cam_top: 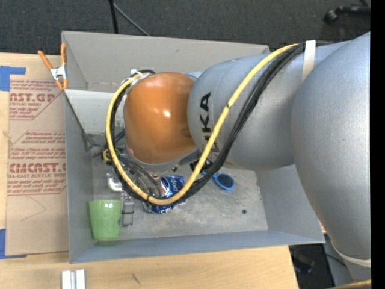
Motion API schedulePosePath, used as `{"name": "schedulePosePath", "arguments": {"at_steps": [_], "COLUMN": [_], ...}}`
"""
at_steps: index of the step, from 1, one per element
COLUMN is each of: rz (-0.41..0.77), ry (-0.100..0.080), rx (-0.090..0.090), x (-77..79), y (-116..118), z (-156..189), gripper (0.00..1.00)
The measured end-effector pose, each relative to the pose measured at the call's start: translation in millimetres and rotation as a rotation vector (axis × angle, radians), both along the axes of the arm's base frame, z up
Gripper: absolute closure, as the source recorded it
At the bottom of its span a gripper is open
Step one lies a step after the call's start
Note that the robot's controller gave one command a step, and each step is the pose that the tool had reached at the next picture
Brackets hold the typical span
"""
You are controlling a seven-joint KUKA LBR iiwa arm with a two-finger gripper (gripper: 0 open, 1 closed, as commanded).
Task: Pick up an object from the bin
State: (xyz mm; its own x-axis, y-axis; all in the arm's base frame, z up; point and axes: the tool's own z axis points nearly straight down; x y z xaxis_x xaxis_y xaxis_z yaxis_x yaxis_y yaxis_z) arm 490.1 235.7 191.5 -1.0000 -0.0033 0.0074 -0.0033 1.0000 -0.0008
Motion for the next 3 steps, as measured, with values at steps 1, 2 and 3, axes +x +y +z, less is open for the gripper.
{"name": "schedulePosePath", "arguments": {"at_steps": [1, 2, 3], "rz": [0.297, 0.296, 0.289], "ry": [-0.003, -0.005, -0.016], "rx": [0.001, 0.001, 0.005], "x": [11.6, 12.7, -1.9], "y": [-3, -3, 7], "z": [-107, -104, 24], "gripper": [0.0, 1.0, 1.0]}}
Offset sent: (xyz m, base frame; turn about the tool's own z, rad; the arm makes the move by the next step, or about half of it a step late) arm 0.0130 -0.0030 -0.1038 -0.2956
